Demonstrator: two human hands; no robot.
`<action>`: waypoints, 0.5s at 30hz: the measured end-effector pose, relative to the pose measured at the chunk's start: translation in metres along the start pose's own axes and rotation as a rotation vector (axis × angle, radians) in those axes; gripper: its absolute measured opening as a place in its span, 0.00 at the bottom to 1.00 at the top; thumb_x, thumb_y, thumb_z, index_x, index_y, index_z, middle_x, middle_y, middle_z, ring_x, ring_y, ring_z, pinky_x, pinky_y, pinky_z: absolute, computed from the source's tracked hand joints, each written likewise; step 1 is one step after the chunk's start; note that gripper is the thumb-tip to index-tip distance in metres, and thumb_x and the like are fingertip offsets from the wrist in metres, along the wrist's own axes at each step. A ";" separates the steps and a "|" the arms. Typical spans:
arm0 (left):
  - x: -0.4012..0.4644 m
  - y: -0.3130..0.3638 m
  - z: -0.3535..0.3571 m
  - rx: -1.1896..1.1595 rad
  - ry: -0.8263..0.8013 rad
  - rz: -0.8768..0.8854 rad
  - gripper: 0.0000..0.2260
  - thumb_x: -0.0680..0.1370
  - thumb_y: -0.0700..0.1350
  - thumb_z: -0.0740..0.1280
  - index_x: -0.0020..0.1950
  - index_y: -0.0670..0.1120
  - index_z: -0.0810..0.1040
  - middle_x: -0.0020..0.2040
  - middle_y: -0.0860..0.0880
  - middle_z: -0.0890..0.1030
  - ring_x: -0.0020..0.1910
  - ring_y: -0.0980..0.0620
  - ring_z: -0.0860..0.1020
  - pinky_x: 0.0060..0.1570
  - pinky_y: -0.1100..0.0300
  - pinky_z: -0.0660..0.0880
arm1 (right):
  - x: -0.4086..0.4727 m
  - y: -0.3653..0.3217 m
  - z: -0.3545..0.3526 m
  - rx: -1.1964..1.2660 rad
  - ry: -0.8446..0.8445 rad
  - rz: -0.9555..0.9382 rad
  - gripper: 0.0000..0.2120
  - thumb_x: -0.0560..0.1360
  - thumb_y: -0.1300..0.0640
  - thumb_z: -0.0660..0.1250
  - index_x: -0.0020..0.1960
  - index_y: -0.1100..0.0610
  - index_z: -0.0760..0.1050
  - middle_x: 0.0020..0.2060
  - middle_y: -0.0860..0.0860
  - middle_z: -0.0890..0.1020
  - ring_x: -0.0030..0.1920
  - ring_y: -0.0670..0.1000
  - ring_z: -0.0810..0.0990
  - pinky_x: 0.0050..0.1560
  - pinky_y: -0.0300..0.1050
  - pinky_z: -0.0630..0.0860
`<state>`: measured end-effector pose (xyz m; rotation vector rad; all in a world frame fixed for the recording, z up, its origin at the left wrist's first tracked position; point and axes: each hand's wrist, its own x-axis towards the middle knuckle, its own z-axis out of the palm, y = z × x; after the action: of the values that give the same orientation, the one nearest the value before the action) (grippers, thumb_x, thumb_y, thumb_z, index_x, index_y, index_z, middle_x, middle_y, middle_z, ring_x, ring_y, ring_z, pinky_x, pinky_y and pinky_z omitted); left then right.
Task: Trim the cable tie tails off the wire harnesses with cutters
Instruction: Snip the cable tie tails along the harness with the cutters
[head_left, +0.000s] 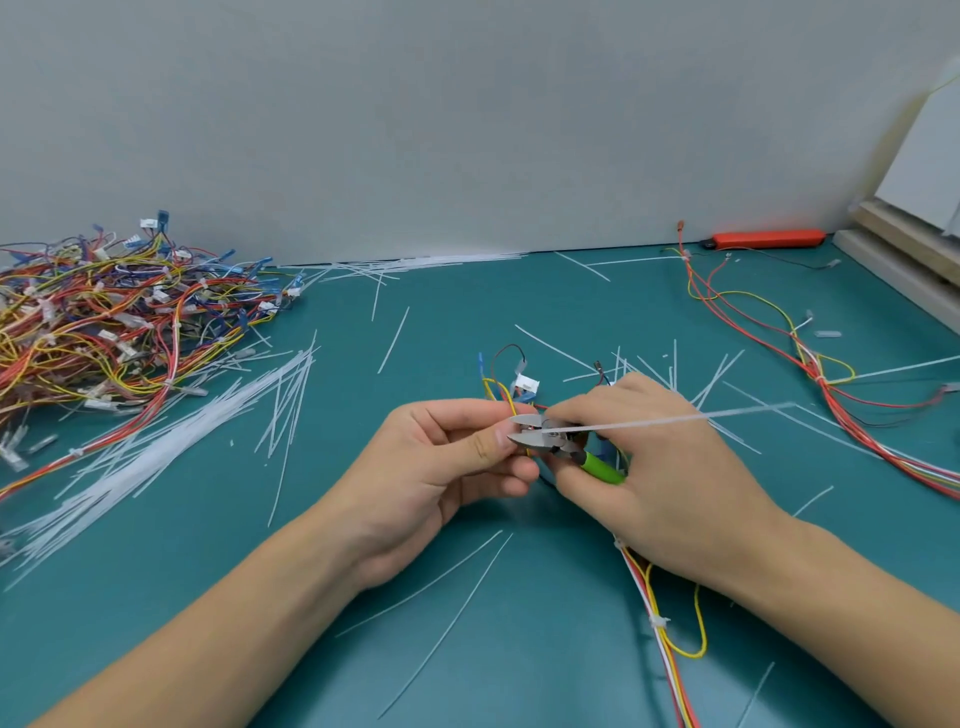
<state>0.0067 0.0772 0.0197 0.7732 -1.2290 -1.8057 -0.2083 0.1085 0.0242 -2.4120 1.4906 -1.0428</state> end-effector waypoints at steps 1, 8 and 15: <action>0.000 0.000 0.000 0.010 -0.005 -0.009 0.13 0.75 0.42 0.74 0.57 0.39 0.86 0.45 0.42 0.86 0.40 0.50 0.84 0.44 0.60 0.81 | 0.000 0.000 0.000 -0.020 -0.007 -0.011 0.09 0.74 0.50 0.69 0.53 0.47 0.83 0.41 0.41 0.82 0.44 0.50 0.74 0.49 0.51 0.74; -0.002 0.004 0.000 0.029 -0.009 -0.052 0.13 0.76 0.43 0.74 0.58 0.38 0.85 0.48 0.42 0.85 0.40 0.51 0.83 0.42 0.60 0.80 | 0.001 -0.002 0.001 -0.078 0.000 -0.059 0.09 0.76 0.49 0.68 0.53 0.48 0.82 0.44 0.42 0.80 0.47 0.51 0.72 0.50 0.51 0.74; -0.003 0.004 0.004 -0.035 -0.028 -0.097 0.10 0.76 0.43 0.73 0.56 0.41 0.86 0.45 0.46 0.84 0.38 0.54 0.80 0.38 0.63 0.77 | 0.002 0.000 0.002 -0.085 0.036 -0.045 0.11 0.75 0.51 0.72 0.57 0.48 0.83 0.45 0.44 0.80 0.49 0.51 0.72 0.53 0.47 0.73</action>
<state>0.0061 0.0808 0.0250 0.8026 -1.1922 -1.9172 -0.2062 0.1067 0.0235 -2.5084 1.5294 -1.0578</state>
